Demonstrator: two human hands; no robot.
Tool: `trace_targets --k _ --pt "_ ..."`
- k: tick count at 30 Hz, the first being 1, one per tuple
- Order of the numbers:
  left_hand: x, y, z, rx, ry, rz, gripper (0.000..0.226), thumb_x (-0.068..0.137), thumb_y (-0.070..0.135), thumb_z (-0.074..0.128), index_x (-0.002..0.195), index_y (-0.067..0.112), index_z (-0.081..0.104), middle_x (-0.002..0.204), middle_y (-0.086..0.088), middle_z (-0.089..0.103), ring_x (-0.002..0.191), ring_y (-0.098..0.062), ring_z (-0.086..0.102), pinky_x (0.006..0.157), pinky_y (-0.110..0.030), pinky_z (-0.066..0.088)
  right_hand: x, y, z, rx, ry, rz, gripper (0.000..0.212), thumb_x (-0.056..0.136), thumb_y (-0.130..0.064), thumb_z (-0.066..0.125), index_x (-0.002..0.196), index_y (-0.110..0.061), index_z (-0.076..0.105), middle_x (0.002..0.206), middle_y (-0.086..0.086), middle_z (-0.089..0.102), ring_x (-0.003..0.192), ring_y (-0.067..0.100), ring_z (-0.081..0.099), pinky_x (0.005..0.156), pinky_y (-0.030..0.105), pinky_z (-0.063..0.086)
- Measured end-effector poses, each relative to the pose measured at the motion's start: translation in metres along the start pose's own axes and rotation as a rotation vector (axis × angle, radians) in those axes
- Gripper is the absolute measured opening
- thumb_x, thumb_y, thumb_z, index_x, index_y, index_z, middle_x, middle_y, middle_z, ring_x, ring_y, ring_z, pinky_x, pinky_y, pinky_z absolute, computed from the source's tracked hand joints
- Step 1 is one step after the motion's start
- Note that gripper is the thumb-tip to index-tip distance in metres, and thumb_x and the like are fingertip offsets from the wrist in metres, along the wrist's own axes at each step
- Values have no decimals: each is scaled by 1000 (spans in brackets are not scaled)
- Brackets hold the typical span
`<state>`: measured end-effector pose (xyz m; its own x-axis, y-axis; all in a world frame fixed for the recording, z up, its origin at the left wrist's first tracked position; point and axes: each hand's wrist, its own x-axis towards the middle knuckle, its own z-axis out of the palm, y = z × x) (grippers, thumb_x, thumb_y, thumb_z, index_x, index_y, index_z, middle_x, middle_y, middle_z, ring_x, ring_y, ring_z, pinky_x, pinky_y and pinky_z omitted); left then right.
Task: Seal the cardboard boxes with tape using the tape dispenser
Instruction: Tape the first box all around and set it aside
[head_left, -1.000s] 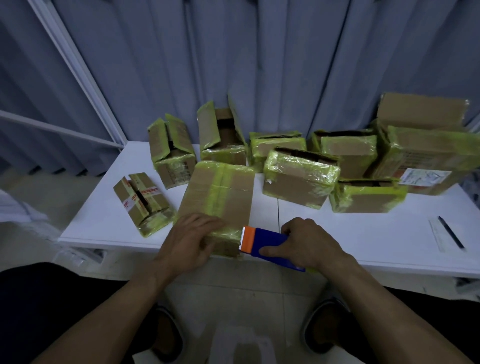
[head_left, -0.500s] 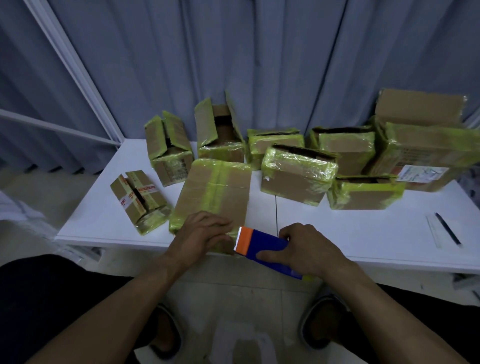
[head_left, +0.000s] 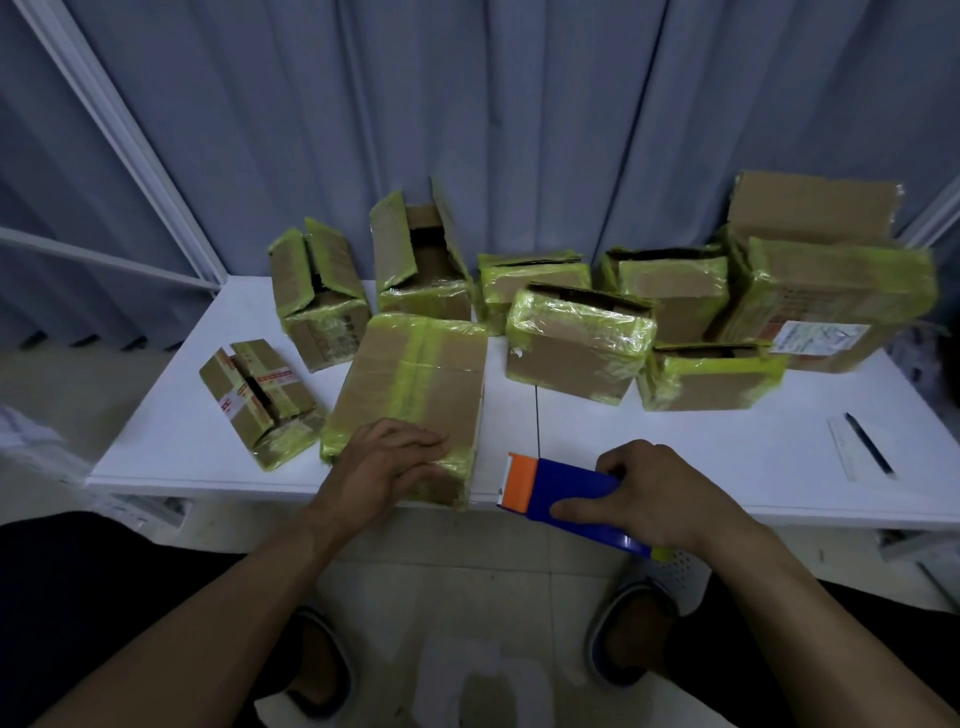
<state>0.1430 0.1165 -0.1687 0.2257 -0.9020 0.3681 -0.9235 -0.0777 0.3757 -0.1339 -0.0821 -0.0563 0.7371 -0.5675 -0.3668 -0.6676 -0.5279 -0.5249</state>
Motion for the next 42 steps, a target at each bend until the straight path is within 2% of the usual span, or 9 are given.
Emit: trace_targets --k 3,7,13,19,24,33,36,39,42 --pt "0 3 -2 14 1 5 36 91 52 58 119 33 72 127 23 63 112 -6 58 96 -35 44 8 3 6 -39 -7 26 56 63 -78 79 78 -24 70 72 -8 70 66 4 67 56 21 48" --pt "-1 9 -3 63 -17 -16 36 93 50 60 124 34 66 126 20 63 110 -10 57 95 -33 42 25 3 17 -133 12 44 63 61 -83 76 82 -24 67 80 -7 69 73 8 67 68 31 60" --pt "-3 11 -4 189 -109 37 40 96 55 53 133 40 59 134 13 58 115 -16 54 96 -43 42 47 -7 33 -197 6 75 69 60 -80 78 91 -18 69 85 -3 68 77 14 66 71 35 61" --pt "-3 11 0 179 -53 24 32 92 35 67 123 42 66 127 12 62 110 -17 56 92 -39 43 61 -21 40 -229 -37 80 72 63 -77 78 99 -15 69 89 -1 68 79 15 66 73 35 60" --pt "-3 12 1 170 -31 37 41 88 28 73 125 43 65 127 12 62 109 -17 55 91 -40 42 65 -32 42 -275 -33 78 68 64 -76 77 89 -12 70 81 1 69 75 17 66 68 34 57" --pt "-3 16 0 144 -22 36 35 90 29 71 122 42 67 127 12 62 107 -19 55 90 -42 42 56 -45 45 -437 38 31 63 72 -79 69 76 -19 51 76 -3 56 70 17 58 59 28 43" --pt "-1 17 0 145 -15 41 35 90 28 70 122 42 67 126 12 62 107 -19 55 89 -40 41 51 -47 55 -557 115 -34 62 81 -76 63 98 -17 59 95 1 65 87 24 66 67 31 44" --pt "-3 18 0 108 2 17 32 90 34 70 121 44 68 124 15 62 107 -16 54 91 -40 42 52 -47 66 -540 107 -21 64 85 -72 62 112 -15 61 110 5 67 97 27 67 70 33 44" --pt "-5 27 2 77 90 -71 37 80 62 70 108 38 75 115 16 66 106 -12 56 102 -47 40 53 -43 61 -509 100 24 64 84 -73 62 111 -15 61 109 4 67 96 26 66 70 32 44"
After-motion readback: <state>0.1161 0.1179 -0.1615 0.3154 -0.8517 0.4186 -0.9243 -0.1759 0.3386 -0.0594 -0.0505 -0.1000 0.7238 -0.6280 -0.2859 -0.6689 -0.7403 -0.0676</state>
